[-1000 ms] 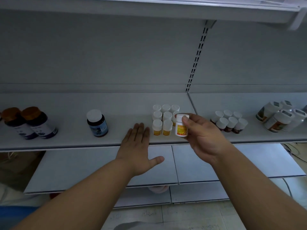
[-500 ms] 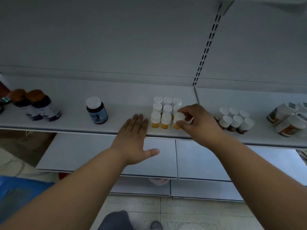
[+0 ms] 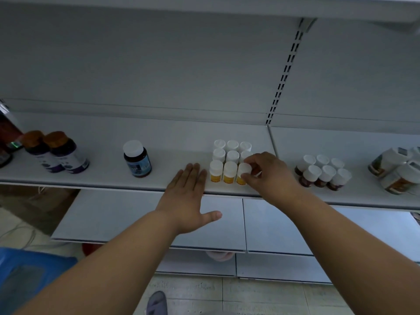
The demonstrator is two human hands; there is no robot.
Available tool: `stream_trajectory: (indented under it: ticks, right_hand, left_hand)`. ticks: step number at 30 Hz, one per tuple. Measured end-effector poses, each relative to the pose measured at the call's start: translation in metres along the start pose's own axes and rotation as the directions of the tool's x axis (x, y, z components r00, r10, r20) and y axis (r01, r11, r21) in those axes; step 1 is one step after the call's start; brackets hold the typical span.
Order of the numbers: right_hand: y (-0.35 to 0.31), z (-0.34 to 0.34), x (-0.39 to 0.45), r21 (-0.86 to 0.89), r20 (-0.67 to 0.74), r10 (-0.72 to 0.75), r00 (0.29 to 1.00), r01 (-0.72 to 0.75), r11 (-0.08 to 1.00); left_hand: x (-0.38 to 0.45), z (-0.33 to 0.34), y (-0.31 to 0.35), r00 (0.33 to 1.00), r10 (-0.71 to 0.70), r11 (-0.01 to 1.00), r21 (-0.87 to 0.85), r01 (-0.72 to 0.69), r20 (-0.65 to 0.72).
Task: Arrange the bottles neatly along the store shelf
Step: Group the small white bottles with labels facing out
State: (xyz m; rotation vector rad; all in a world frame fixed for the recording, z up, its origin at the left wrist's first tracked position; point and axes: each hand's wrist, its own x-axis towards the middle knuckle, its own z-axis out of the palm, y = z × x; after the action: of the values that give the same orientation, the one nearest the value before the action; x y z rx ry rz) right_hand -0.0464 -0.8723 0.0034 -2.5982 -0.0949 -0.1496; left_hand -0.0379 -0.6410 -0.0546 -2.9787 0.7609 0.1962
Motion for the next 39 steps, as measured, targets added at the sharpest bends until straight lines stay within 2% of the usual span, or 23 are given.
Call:
stream_trajectory:
  ticks: [3, 6, 10, 18, 22, 29, 33, 36, 38, 39]
  right_hand:
    - [0.001, -0.002, -0.002, -0.009, -0.071, -0.012, 0.997, 0.012, 1.000]
    - [-0.006, -0.009, 0.002, -0.031, -0.143, -0.088, 0.986, 0.085, 0.996]
    - [-0.029, -0.012, 0.030, -0.107, 0.005, -0.190, 0.982, 0.190, 0.976]
    - [-0.055, -0.010, 0.076, -0.288, 0.311, -0.138, 0.940, 0.231, 0.929]
    - [-0.059, -0.013, 0.082, -0.325, 0.362, -0.158, 0.919, 0.283, 0.902]
    - [-0.062, -0.012, 0.086, -0.341, 0.338, -0.175, 0.925, 0.294, 0.893]
    - [-0.057, -0.023, 0.081, -0.178, 0.180, -0.219, 0.959, 0.251, 0.952]
    - [-0.064, -0.038, 0.064, 0.133, 0.051, -0.123, 0.991, 0.115, 0.984]
    - [-0.068, -0.042, 0.051, 0.436, 0.089, -0.006, 0.996, -0.033, 0.899]
    - [-0.068, -0.041, 0.045, 0.594, 0.132, 0.021, 0.991, -0.096, 0.799]
  left_hand:
    - [0.000, 0.000, 0.000, 1.000, 0.003, 1.000, -0.005, -0.003, -0.003]
    - [0.000, -0.001, 0.000, 1.000, 0.002, 1.000, -0.018, -0.002, 0.002]
    - [-0.001, -0.004, 0.000, 1.000, 0.001, 1.000, -0.030, -0.001, 0.022]
    - [-0.002, -0.006, 0.000, 0.999, -0.001, 0.999, -0.042, 0.003, 0.049]
    - [-0.002, -0.007, 0.001, 0.999, -0.001, 0.999, -0.051, 0.003, 0.044]
    - [-0.002, -0.006, 0.000, 0.999, -0.002, 0.999, -0.052, 0.004, 0.044]
    - [-0.003, -0.007, 0.001, 0.999, -0.007, 0.999, -0.045, 0.009, 0.045]
    - [-0.002, -0.006, 0.002, 0.999, -0.010, 0.999, -0.050, 0.012, 0.038]
    - [-0.002, -0.006, 0.002, 0.999, -0.008, 0.999, -0.048, 0.009, 0.031]
    - [-0.003, -0.007, 0.002, 1.000, -0.005, 0.999, -0.048, 0.007, 0.029]
